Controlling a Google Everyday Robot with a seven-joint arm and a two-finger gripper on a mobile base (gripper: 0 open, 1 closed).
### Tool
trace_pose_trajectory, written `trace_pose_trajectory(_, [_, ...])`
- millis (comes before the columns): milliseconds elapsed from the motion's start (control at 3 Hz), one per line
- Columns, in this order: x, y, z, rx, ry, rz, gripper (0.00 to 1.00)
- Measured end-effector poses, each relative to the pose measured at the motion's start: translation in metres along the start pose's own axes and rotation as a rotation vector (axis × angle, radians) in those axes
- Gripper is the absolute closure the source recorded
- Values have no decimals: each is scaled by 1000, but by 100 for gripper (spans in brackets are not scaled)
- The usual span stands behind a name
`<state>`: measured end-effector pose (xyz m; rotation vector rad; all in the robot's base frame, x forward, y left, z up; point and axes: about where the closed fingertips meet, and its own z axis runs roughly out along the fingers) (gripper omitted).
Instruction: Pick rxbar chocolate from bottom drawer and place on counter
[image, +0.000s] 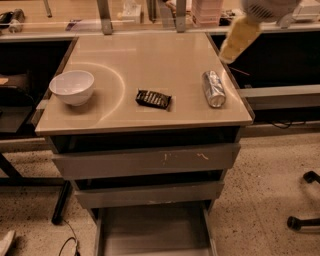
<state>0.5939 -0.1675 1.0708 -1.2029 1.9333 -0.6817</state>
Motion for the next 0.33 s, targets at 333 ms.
trace_pose_trajectory(333, [15,-15,-11,59,58,39,0])
